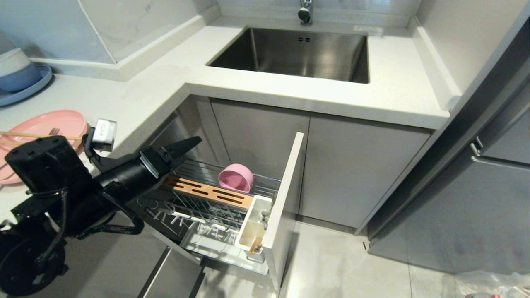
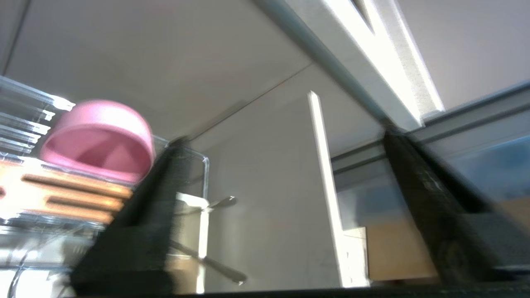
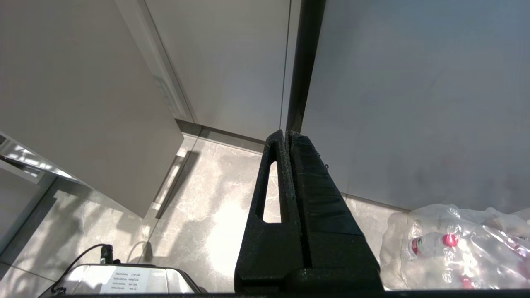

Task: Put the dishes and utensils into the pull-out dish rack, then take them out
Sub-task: Pick up the chopsticks and place it in the cupboard

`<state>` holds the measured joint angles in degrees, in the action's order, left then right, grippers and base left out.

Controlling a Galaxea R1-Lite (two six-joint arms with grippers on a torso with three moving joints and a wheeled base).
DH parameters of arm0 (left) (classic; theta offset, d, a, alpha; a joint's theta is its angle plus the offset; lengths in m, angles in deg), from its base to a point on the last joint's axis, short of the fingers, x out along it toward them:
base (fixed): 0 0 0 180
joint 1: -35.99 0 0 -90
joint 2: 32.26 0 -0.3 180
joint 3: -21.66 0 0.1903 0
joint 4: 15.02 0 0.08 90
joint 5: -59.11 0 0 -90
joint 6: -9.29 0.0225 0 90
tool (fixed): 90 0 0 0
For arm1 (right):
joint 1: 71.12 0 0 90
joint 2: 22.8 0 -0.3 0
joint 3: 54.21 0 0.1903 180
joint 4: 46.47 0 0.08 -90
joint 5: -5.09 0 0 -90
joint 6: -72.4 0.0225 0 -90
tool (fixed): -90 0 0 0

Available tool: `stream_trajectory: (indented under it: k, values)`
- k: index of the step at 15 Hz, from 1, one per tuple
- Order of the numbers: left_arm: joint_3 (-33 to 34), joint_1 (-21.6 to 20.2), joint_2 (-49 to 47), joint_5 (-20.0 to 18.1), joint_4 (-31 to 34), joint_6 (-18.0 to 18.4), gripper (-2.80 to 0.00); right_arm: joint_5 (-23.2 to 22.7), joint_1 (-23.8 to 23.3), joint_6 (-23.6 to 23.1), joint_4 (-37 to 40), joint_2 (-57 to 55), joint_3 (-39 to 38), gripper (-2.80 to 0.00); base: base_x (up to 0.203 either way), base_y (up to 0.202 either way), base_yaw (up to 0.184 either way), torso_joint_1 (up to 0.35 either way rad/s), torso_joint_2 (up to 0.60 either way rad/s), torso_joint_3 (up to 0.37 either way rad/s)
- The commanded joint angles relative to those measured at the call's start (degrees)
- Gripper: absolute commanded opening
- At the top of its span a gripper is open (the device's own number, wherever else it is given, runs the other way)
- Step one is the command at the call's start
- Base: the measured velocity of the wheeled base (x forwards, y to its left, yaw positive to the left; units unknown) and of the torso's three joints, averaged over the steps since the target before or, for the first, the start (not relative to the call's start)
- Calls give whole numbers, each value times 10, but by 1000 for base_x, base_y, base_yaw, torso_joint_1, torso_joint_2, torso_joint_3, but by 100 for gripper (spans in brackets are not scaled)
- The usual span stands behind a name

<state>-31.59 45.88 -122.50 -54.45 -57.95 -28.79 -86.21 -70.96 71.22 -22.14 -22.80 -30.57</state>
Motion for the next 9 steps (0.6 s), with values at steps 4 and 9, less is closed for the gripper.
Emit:
stream_trajectory:
  k: [4,9]
  values:
    - [-19,3,43,-10,-3,0,-280,0,0,0,0,0,0,-280,0,0,0,0,0,0]
    - [-31,9,131,-44,27,16,-280,0,0,0,0,0,0,-280,0,0,0,0,0,0]
